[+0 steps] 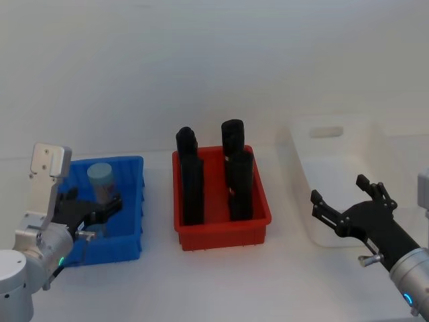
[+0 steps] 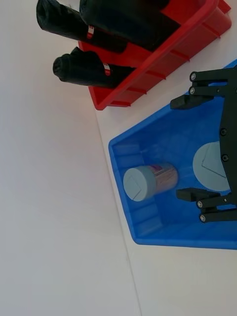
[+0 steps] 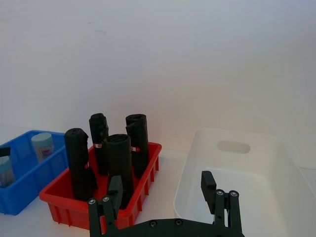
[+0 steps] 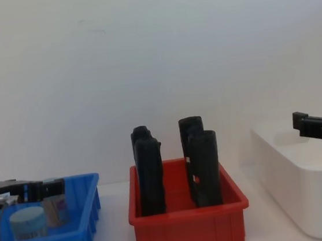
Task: Pick the cotton swabs from the blue box and place them into the white box.
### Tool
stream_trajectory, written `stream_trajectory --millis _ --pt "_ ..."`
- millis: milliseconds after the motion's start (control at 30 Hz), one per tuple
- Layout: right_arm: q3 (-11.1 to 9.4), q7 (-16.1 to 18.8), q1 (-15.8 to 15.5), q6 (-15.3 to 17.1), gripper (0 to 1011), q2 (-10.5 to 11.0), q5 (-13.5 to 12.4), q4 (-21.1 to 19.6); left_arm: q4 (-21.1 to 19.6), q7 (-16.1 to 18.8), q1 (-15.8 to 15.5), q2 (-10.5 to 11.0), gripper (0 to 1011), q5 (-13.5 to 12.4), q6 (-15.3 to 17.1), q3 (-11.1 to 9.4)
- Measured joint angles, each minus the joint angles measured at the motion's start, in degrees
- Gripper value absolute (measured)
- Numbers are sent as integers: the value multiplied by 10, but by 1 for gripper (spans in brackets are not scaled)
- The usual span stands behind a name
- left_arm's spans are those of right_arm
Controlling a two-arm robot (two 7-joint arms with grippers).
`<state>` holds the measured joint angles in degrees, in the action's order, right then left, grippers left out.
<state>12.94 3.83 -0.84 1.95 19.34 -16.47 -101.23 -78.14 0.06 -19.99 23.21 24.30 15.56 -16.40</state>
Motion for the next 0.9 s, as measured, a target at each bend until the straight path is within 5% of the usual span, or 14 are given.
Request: stream_trajectory --millis 900 --pt "0 0 0 0 1001 0 0 0 44 -23 -8 3 1003 -8 12 12"
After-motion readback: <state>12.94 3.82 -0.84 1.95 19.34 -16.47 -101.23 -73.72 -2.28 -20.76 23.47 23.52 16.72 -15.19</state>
